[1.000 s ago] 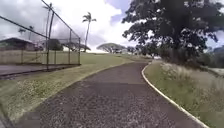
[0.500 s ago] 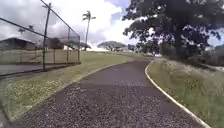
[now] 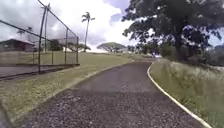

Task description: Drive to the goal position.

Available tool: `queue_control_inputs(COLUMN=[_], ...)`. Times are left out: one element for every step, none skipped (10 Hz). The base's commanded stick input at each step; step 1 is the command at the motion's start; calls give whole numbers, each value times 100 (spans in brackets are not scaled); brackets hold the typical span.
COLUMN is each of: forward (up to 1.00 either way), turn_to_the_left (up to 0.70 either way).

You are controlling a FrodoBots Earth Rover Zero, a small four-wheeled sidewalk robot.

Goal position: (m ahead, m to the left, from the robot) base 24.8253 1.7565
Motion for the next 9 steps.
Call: queue_control_inputs(forward=[70,70,70,70,70,70,70,70,70], turn_to_the_left=[0,0,0,0,0,0,0,-2,-31])
